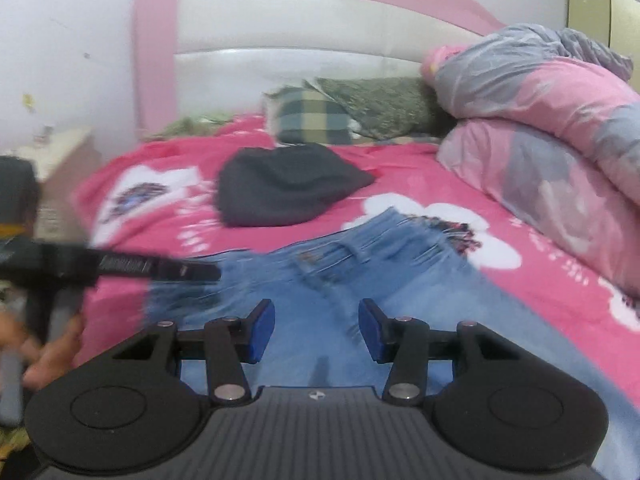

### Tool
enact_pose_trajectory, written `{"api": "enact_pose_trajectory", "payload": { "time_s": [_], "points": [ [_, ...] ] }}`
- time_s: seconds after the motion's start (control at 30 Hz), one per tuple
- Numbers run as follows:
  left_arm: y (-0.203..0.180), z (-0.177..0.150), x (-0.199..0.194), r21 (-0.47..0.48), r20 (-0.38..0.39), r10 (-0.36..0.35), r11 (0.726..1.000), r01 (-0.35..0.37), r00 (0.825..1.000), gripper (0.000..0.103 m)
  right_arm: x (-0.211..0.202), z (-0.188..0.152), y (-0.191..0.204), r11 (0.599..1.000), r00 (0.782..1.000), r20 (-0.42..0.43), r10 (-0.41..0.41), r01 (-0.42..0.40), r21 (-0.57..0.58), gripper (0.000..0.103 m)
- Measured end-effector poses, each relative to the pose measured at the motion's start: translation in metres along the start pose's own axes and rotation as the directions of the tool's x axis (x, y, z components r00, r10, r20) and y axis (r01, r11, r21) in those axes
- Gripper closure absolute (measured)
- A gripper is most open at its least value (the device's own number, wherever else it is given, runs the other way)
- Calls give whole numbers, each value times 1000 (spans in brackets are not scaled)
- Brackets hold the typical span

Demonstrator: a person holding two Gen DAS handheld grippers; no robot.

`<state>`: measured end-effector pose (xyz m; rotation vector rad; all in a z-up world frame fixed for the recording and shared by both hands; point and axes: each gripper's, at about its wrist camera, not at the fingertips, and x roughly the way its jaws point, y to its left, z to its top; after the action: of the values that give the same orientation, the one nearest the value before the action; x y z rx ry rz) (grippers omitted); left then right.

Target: Fold clothes

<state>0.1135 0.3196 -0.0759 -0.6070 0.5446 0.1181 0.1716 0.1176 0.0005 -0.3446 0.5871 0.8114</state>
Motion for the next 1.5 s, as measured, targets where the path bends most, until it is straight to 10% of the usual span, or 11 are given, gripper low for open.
{"api": "enact_pose_trajectory", "payload": {
  "time_s": [0.67, 0.87, 1.5],
  "points": [
    [-13, -19, 30, 51, 97, 119, 991, -124, 988, 93, 168, 36, -40, 996, 998, -60, 16, -21, -89, 58],
    [-8, -18, 28, 16, 130, 118, 992, -122, 984, 96, 194, 40, -31, 994, 988, -152, 11, -28, -110, 97],
    [9, -9, 25, -58, 184, 112, 993, -102, 977, 101, 191, 56, -39, 999, 998, -41, 37, -37, 15, 101]
  ]
}}
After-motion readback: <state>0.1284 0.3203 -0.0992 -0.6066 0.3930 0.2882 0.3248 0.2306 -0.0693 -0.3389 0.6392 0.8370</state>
